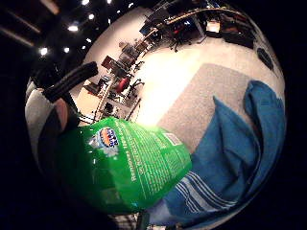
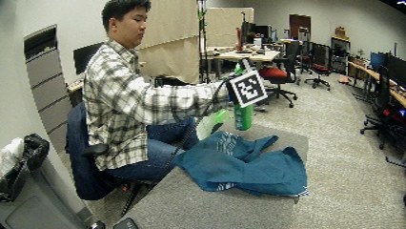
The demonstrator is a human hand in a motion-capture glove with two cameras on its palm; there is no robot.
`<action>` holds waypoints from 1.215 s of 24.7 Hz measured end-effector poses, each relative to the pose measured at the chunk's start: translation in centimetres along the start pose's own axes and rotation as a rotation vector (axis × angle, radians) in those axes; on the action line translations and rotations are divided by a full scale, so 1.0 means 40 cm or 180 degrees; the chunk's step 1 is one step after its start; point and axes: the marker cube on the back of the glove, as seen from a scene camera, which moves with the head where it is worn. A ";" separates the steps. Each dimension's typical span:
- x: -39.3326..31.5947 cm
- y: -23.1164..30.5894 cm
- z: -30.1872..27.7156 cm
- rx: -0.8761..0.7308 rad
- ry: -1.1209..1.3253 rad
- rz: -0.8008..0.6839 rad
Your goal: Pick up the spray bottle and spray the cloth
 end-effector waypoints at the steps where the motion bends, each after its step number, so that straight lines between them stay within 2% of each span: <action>1: 0.012 -0.003 0.009 -0.0007 0.0008 0.0006; 15: 0.124 -0.037 0.065 0.0031 0.0019 0.0086; 30: 0.132 -0.045 0.076 -0.0041 -0.0011 0.0091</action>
